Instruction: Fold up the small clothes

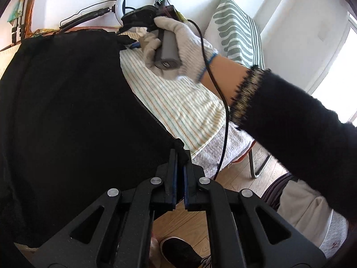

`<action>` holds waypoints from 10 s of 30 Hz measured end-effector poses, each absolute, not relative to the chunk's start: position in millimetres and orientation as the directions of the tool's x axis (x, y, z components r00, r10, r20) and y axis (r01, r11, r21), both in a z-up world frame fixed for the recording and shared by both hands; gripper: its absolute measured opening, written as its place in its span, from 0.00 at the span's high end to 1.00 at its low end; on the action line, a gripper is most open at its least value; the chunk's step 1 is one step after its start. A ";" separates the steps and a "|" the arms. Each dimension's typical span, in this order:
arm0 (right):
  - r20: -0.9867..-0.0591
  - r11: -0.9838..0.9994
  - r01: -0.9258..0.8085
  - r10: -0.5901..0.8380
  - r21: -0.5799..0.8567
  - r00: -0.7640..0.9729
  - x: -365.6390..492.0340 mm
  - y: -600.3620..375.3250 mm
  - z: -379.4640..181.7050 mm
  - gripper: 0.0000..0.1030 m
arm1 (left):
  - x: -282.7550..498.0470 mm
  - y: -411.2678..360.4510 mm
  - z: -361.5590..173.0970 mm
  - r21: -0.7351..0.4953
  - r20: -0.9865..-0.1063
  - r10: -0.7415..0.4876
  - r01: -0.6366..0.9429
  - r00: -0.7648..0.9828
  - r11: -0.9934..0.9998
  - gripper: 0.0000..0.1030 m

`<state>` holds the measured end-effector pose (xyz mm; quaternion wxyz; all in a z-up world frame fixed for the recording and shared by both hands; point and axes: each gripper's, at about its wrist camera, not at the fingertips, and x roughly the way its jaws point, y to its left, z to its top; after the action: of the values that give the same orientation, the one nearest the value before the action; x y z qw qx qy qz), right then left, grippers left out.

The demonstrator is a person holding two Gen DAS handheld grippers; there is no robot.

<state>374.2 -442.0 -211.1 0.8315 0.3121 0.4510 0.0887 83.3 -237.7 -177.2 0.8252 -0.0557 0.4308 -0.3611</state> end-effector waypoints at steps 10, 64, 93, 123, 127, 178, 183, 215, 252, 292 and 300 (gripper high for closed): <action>-0.725 0.828 0.128 0.390 0.546 0.568 400.8 -423.2 -217.1 0.96 | 86.1 -220.7 -183.0 -0.454 -0.655 -0.664 0.513 0.361 0.728 0.98; -0.772 0.985 -0.172 0.136 0.035 0.622 424.1 -220.4 -173.3 0.97 | 79.8 -106.0 -195.0 -0.418 -0.700 -0.501 0.277 0.509 0.865 0.97; -0.712 0.921 -0.166 0.380 0.353 0.591 406.5 -297.1 -142.2 0.54 | 51.6 -50.8 -146.0 -0.343 -0.657 -0.405 0.226 0.635 0.912 0.64; -0.750 0.891 -0.286 0.451 0.352 0.484 398.5 -230.9 -132.7 0.67 | 109.4 37.6 -168.8 -0.351 -0.655 -0.304 0.079 0.692 0.933 0.65; -0.801 0.943 -0.270 0.310 0.193 0.512 330.0 -255.1 -102.1 0.67 | 105.1 43.8 -172.6 -0.382 -0.672 -0.343 0.089 0.656 0.920 0.64; -0.827 0.856 -0.205 0.513 0.474 0.231 65.9 -275.8 -227.7 0.98 | 61.4 34.9 -198.5 -0.501 -0.749 -0.488 0.099 0.448 0.860 0.98; -0.787 0.827 -0.194 0.561 0.527 0.256 73.4 -285.0 -213.7 0.98 | 67.9 39.1 -186.7 -0.511 -0.733 -0.497 0.106 0.464 0.853 0.98; -0.772 0.845 -0.111 0.525 0.523 0.360 197.6 -304.5 -216.3 0.93 | 208.8 19.9 -188.6 -0.472 -0.730 -0.444 0.088 0.520 0.877 0.93; -0.770 0.911 -0.314 0.397 0.266 0.500 216.1 -260.5 -202.0 0.80 | 216.6 31.3 -183.0 -0.234 -0.706 -0.215 0.064 0.674 0.970 0.79; -0.745 0.908 -0.200 0.417 0.368 0.520 476.9 -303.0 -185.8 0.72 | 473.4 28.6 -187.4 -0.163 -0.778 -0.229 0.164 0.585 0.973 0.68; -0.827 0.939 -0.184 0.343 0.290 0.446 504.8 -279.8 -208.8 0.72 | 492.6 24.6 -197.6 -0.149 -0.788 -0.223 0.173 0.574 0.974 0.68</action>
<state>504.8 -279.8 -208.8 0.8466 0.0788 0.5029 0.1557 492.6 24.6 -197.6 0.8867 -0.0277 0.4478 -0.1115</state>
